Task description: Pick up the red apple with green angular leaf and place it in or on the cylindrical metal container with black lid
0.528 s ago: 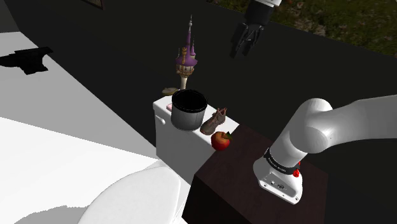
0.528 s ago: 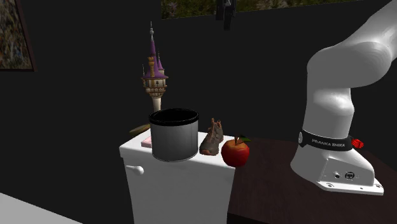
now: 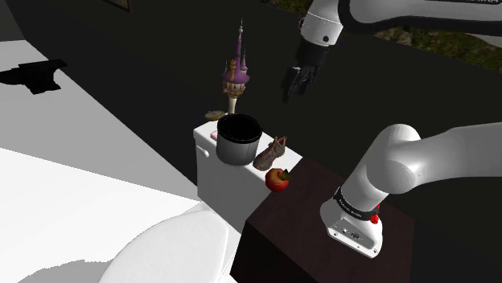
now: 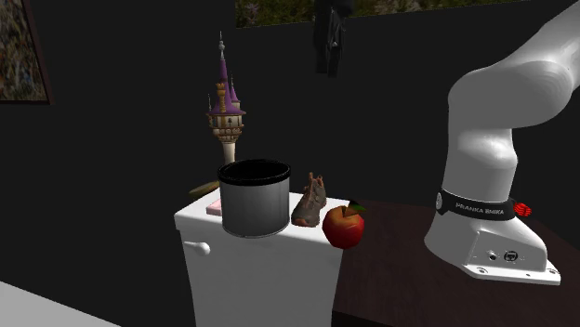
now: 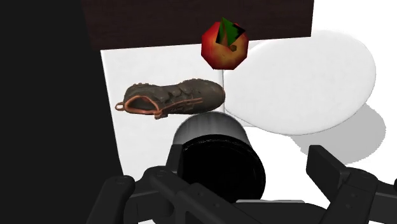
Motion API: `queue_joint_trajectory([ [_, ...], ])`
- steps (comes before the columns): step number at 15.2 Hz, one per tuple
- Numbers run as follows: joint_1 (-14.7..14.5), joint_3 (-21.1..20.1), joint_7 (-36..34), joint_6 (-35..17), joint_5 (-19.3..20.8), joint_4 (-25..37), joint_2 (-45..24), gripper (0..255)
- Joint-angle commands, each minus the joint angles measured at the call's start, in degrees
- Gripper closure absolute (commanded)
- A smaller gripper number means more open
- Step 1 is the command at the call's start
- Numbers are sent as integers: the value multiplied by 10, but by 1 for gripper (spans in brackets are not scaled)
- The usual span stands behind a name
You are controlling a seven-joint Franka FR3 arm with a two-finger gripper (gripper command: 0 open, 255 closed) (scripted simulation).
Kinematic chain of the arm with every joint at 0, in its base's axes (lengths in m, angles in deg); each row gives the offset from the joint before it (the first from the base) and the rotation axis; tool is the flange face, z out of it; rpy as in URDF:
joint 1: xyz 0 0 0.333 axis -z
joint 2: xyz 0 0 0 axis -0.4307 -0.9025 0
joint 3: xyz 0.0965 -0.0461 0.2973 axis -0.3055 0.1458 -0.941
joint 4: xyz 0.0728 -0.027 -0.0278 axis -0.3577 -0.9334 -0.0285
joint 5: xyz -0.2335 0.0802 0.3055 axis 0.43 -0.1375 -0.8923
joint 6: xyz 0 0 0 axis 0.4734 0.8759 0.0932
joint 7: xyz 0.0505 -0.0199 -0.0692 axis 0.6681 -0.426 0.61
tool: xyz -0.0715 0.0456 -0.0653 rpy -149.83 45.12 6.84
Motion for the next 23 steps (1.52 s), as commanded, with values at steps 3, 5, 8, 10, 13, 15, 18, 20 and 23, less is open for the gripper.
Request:
queue_joint_trajectory([
  [3,-6,-34,-22,-54,2,-69,1,0],
  [5,-10,-51,-34,-83,2,-101,-3,0],
  [8,-15,-78,-54,-129,1,-146,-18,0],
  [10,-19,-97,-69,-163,1,-174,-33,0],
  [13,-21,-127,-93,-218,2,-210,-67,0],
  [15,-21,-149,-112,-259,5,-231,-97,0],
  [18,-15,-169,-130,-305,10,-250,-133,0],
  [20,-10,-172,-132,-329,13,-258,-149,0],
  [23,0,-178,-137,-367,19,-268,-176,0],
])
